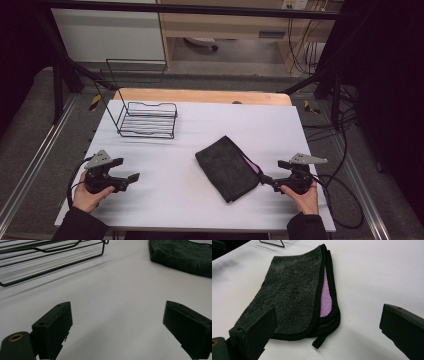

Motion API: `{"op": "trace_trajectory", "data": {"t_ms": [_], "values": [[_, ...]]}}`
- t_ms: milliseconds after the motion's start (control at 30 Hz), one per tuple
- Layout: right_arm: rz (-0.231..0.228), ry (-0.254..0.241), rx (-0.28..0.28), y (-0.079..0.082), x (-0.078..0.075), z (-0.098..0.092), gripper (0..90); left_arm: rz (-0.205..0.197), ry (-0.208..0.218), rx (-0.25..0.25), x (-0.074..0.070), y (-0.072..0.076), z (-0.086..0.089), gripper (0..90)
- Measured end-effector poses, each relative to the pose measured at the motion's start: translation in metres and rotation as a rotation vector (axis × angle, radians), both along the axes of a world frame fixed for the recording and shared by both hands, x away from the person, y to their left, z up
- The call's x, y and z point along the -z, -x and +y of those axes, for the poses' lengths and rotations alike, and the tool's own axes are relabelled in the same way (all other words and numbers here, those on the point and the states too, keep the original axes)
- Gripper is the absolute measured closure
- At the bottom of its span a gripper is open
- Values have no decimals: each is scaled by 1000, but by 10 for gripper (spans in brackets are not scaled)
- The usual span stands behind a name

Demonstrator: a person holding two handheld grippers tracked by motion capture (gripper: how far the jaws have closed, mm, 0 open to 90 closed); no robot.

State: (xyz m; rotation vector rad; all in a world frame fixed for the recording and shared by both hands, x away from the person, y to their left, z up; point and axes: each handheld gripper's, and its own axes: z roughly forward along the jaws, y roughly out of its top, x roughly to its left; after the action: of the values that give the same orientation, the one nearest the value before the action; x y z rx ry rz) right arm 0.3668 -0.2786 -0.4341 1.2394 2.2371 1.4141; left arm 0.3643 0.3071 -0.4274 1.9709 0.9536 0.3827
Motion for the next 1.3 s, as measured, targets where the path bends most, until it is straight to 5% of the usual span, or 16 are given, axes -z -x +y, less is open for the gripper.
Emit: {"op": "trace_trajectory", "data": {"t_ms": [867,1300], "values": [[-1,83,-50,4,-9,41,60,3,-19,-9,2,1,-1,90],[13,169,-200,21,-9,100,308,4,-30,-17,1,2,-1,98]]}}
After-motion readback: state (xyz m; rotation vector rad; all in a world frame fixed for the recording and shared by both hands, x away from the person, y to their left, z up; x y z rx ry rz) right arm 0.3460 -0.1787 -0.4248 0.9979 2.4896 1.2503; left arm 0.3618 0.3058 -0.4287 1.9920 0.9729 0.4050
